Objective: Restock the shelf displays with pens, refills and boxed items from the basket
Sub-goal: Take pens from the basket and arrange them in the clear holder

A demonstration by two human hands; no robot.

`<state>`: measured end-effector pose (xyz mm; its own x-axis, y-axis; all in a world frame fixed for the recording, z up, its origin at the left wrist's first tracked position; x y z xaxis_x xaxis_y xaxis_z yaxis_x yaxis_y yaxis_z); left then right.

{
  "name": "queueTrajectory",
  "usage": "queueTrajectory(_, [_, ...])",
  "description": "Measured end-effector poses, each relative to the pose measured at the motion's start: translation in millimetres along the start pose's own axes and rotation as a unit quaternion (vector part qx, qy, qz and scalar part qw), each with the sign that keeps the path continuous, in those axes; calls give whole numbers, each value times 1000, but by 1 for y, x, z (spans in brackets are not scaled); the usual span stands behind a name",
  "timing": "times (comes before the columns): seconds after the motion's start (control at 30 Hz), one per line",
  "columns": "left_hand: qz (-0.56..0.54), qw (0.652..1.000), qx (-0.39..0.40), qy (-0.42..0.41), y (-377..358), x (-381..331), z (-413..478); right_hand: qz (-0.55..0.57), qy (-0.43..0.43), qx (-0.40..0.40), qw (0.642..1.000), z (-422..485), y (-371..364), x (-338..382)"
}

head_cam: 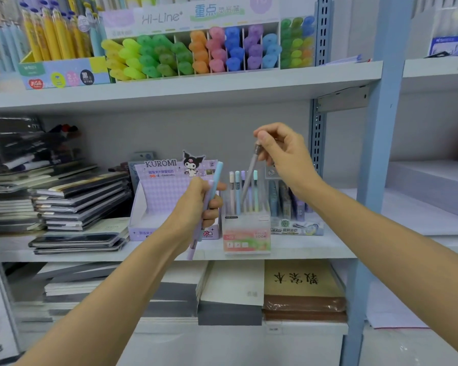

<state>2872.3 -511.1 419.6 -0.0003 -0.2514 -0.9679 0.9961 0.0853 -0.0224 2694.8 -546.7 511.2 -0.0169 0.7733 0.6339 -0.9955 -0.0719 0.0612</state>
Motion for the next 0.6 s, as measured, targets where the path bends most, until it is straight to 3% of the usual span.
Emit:
queueTrajectory(0.23, [87,994,-6,-72,2,3,-1,-110,-40,-32,993,-2,6,-45])
queueTrajectory(0.6, [60,992,-33,-104,16,9,-1,-187,-39,22,981,-1,-8,-75])
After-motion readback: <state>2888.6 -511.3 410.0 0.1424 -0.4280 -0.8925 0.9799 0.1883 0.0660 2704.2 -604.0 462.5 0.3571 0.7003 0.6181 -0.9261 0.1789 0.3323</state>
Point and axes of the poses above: each hand's wrist, its own z-axis towards the middle knuckle, its own y-axis out of the back of the hand, x = y × z, the point moved 8 cm from there along z, towards the middle knuckle, and after that the axes turned 3 degrees about -x, right-handed, at the moved point
